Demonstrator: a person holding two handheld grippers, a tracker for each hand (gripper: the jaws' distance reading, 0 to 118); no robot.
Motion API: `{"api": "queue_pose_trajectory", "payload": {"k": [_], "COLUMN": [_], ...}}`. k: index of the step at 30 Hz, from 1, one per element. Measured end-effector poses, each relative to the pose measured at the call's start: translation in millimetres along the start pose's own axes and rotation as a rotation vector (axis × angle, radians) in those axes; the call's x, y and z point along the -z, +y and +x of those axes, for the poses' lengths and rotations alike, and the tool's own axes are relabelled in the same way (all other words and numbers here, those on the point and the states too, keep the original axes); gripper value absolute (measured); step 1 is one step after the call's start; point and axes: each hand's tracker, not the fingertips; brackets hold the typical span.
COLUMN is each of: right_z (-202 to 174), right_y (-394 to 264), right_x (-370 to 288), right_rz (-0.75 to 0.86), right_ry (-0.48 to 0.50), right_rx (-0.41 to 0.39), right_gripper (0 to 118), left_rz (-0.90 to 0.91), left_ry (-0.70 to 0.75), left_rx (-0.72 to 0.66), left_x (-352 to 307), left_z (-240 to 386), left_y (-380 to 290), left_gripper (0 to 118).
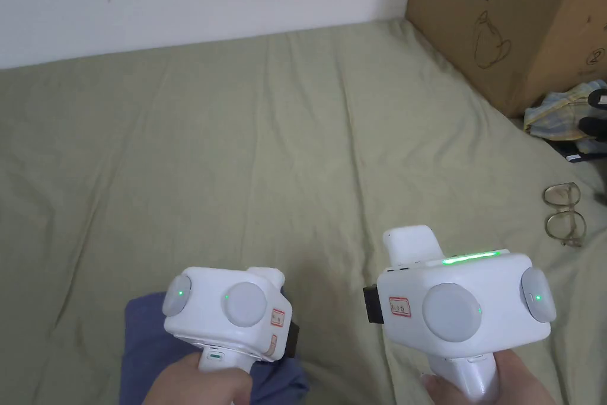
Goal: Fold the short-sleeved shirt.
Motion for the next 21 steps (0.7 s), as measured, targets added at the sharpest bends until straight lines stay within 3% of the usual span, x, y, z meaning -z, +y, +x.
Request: {"api": "queue_pose_trajectory", "payload": {"k": [5, 9, 14, 16, 21], "right_z": [0, 3, 11, 10, -15], "right_y": [-3, -4, -3, -3, 5], "right_x": [-2, -10, -22, -25, -21], "right_rz": [-0.004, 0.007, 0.02, 0.028, 0.044], "right_ry": [0.008, 0.004, -0.03, -0.036, 0.146], "right_rx": [0.008, 0.007, 0.005, 0.013, 0.036], "right_gripper": [0, 0, 0, 0, 0], "left_rz": [0.039, 0.261, 0.443, 0.475, 0.467], "left_ry": [-0.023, -0.164, 0.014, 0.059, 0.041], "left_rx": [0.003, -0.069, -0.117, -0.204, -0.395], "left_x": [-17, -81, -147, -163, -180], "left_z": [4, -8, -57, -84, -134], "left_y": [1, -16, -68, -94, -144], "left_gripper": [1, 1, 1, 1, 1]}}
